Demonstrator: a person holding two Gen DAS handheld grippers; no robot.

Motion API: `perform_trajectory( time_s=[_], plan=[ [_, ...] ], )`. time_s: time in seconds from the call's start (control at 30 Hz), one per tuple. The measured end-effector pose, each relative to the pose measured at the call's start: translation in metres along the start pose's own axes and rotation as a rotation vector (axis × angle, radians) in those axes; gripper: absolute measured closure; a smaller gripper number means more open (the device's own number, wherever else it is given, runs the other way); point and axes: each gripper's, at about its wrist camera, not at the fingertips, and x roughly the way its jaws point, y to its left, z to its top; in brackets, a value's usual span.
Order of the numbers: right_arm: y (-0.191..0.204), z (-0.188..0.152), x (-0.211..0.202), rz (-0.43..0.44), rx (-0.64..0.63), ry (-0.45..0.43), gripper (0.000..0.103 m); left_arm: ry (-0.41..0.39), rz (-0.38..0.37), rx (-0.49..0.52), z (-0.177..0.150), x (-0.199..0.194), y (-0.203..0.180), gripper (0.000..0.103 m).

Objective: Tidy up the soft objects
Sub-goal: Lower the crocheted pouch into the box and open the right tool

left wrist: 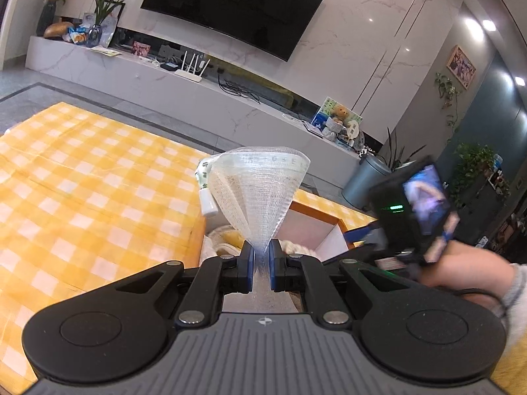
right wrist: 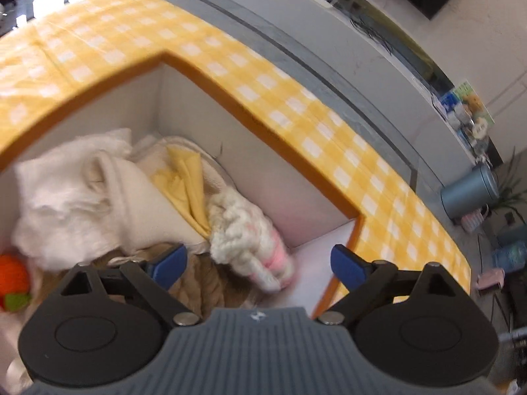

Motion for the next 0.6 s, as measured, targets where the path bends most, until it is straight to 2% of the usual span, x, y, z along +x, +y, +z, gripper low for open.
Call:
perform_trajectory(
  time_s=[0.03, 0.1, 0.17, 0.23, 0.3, 0.37, 0.43, 0.5, 0.6],
  plan=[
    [-0.003, 0.001, -0.005, 0.004, -0.003, -0.036, 0.011, 0.001, -0.003, -0.007, 0.0, 0.001, 0.001, 0.094],
    [-0.009, -0.001, -0.022, 0.027, -0.007, -0.123, 0.024, 0.01, -0.01, -0.017, 0.001, 0.004, 0.003, 0.094],
    [-0.017, 0.001, -0.022, 0.049, 0.04, -0.126, 0.067, 0.02, -0.002, -0.014, 0.0, 0.007, 0.003, 0.094],
    [-0.019, 0.007, -0.008, 0.044, 0.07, -0.093, 0.089, 0.04, 0.018, 0.0, -0.001, 0.011, 0.002, 0.094],
    [-0.009, 0.01, 0.014, 0.016, 0.02, -0.046, 0.09, 0.109, 0.048, 0.019, -0.001, 0.017, 0.0, 0.094],
    [-0.001, 0.01, 0.039, 0.001, 0.001, 0.022, 0.098, 0.149, 0.079, 0.015, -0.003, 0.02, 0.003, 0.095],
    [0.002, 0.01, 0.059, 0.021, 0.01, 0.072, 0.099, 0.173, 0.098, 0.037, -0.005, 0.022, 0.004, 0.095],
    [0.009, 0.011, 0.074, 0.01, -0.04, 0.123, 0.099, 0.216, 0.118, 0.078, -0.007, 0.027, 0.003, 0.095],
    [0.014, 0.018, 0.083, 0.004, -0.06, 0.155, 0.102, 0.273, 0.128, 0.127, -0.013, 0.037, -0.002, 0.095]
  ],
)
